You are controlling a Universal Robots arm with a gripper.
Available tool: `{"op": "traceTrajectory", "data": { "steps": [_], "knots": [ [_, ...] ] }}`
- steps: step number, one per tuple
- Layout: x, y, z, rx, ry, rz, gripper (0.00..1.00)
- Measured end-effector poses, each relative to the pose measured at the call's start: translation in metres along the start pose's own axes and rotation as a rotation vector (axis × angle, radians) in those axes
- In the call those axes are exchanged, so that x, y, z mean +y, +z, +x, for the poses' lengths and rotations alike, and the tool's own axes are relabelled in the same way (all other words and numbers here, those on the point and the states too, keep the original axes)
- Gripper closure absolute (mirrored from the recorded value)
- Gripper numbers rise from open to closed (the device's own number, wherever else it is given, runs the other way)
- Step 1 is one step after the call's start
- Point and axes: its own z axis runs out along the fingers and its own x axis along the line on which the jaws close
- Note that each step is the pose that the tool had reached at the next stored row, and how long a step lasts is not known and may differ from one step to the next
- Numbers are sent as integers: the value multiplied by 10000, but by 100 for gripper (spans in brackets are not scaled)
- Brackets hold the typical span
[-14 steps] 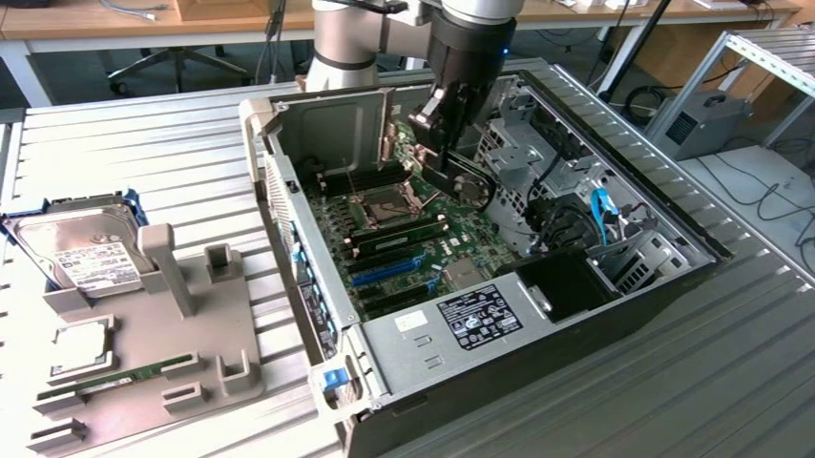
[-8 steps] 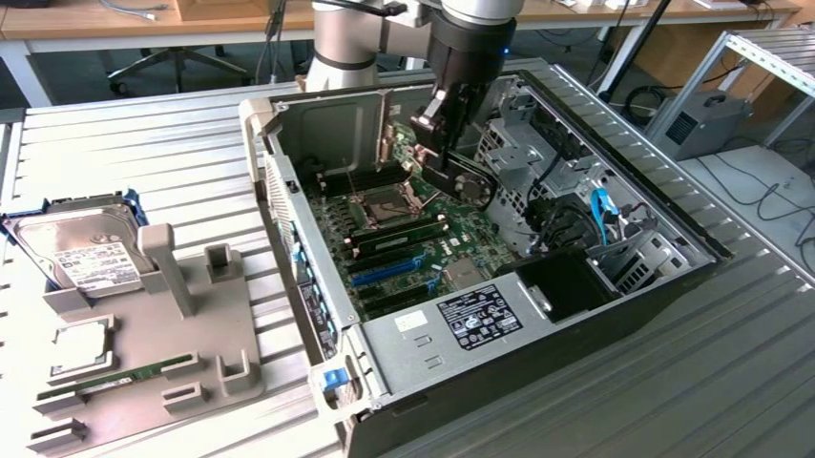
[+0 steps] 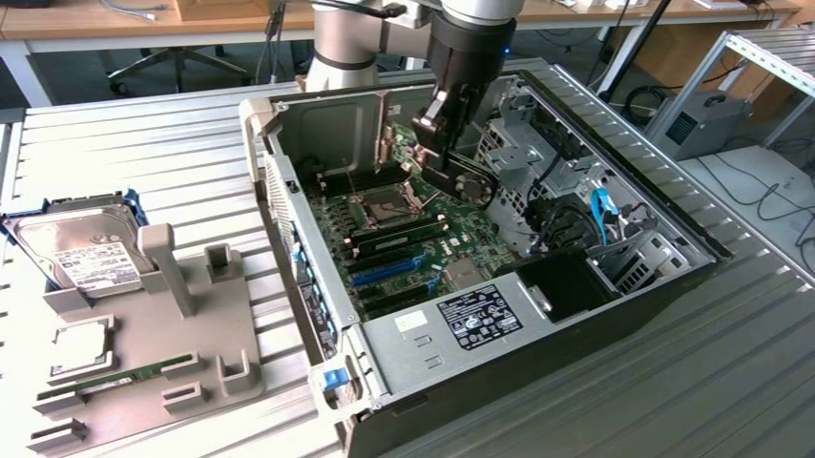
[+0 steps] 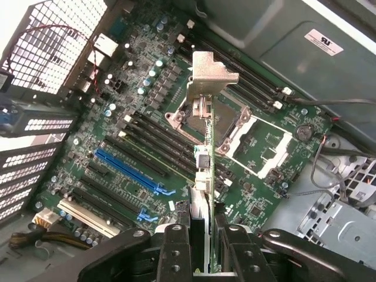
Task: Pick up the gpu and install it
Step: 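Insert the gpu into the slot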
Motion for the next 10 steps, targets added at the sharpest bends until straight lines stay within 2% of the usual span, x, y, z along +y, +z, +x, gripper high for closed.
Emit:
{"op": "traceTrajectory", "data": {
  "steps": [10],
  "knots": [
    [0, 5, 0, -5, -600, -4, 74]
  ]
}}
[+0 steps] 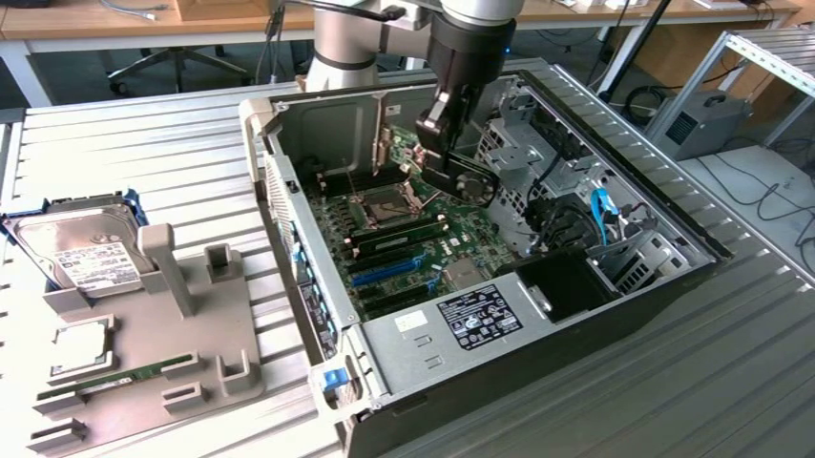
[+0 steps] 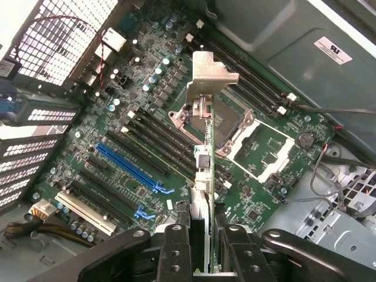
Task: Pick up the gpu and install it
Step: 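Insert the gpu into the slot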
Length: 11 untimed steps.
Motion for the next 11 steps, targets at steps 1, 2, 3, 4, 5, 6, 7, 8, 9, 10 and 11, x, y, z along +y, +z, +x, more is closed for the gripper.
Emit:
{"op": "traceTrajectory", "data": {
  "steps": [1, 2, 3, 4, 5, 6, 7, 8, 9, 10, 11],
  "knots": [
    [0, 0, 0, -1, -51, -1, 74],
    [0, 1, 0, -2, -108, -1, 74],
    [0, 1, 0, -1, -161, -2, 74],
    [0, 1, 0, -2, -210, -3, 74],
    [0, 1, 0, -3, -281, -3, 74],
    [0, 1, 0, -4, -332, -4, 74],
    [0, 2, 0, -5, -402, -6, 74],
    [0, 2, 0, -6, -448, -6, 74],
    [0, 2, 0, -7, -520, -7, 74],
    [0, 3, 0, -8, -579, -8, 74],
    [0, 3, 0, -9, -695, -10, 74]
  ]
}}
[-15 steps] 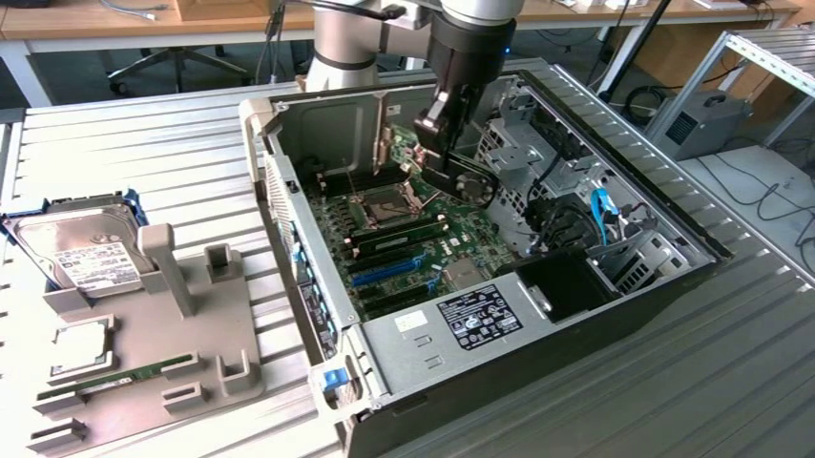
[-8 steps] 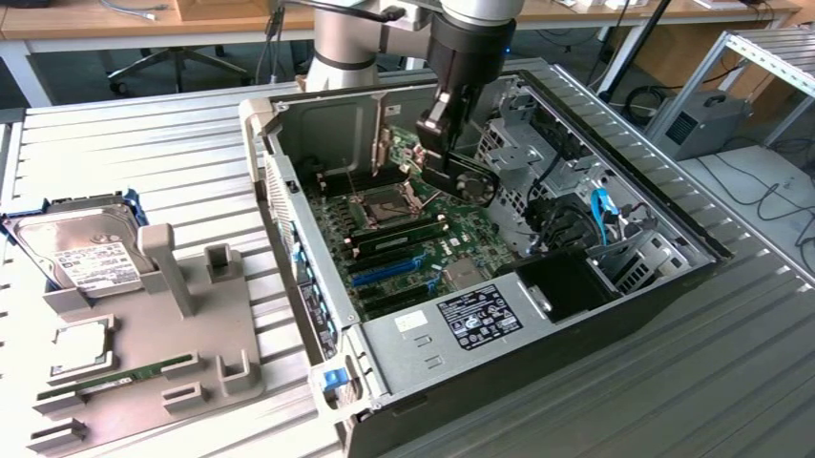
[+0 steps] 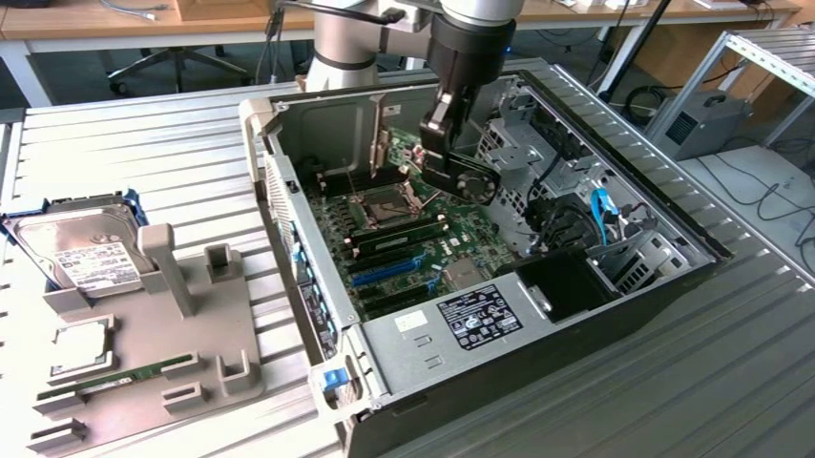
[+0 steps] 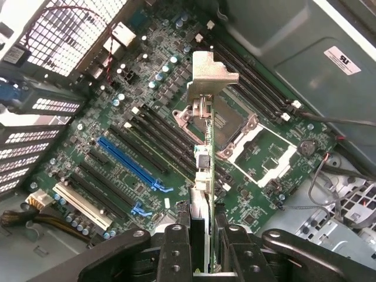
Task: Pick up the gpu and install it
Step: 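Insert the gpu into the slot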
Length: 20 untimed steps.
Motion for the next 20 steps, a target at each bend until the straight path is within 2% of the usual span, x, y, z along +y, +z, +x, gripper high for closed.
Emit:
{"op": "traceTrajectory", "data": {
  "steps": [20],
  "knots": [
    [0, 7, 1, -14, -1209, -16, 74]
  ]
}}
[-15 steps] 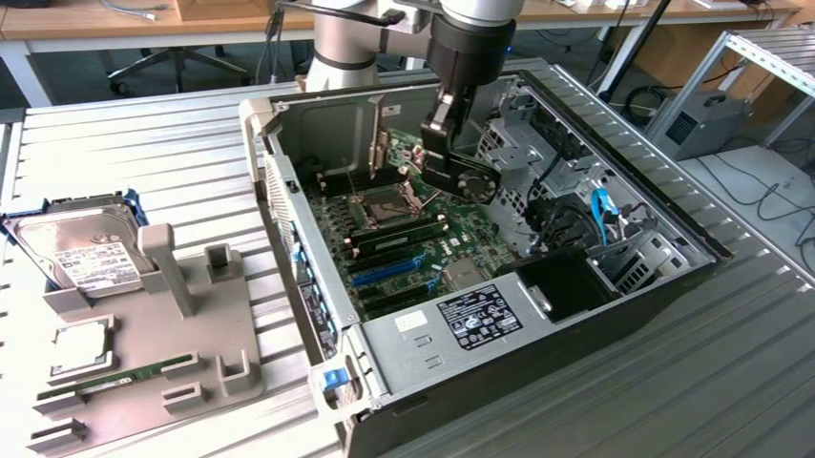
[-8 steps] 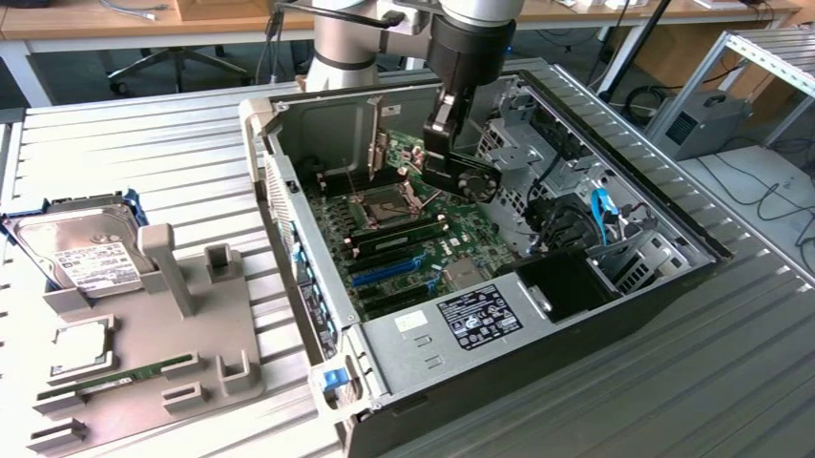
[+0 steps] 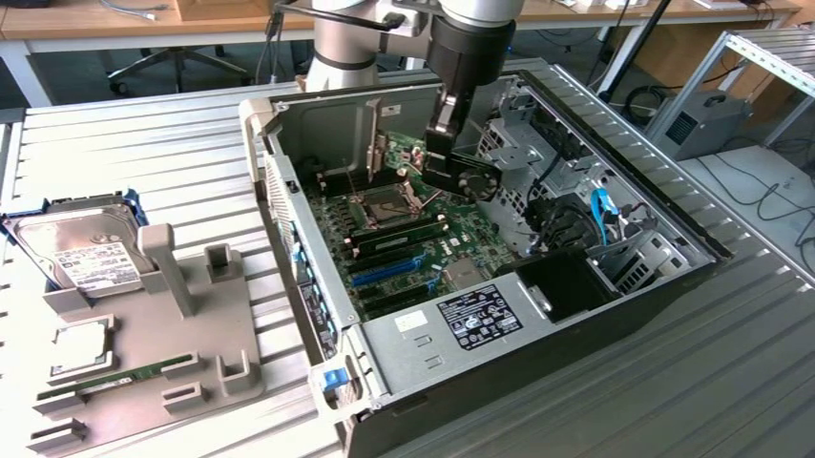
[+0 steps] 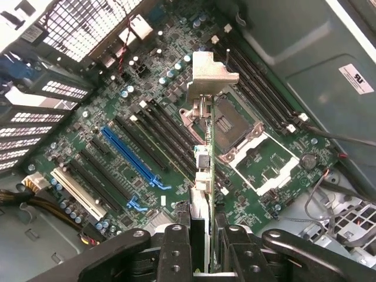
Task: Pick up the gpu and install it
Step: 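Insert the gpu into the slot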
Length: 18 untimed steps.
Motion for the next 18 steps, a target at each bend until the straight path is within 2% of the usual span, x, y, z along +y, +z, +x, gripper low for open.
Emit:
{"op": "traceTrajectory", "data": {
  "steps": [14, 18],
  "knots": [
    [0, 5, 0, -11, -742, -12, 74],
    [0, 9, 0, -16, -1102, -17, 74]
  ]
}}
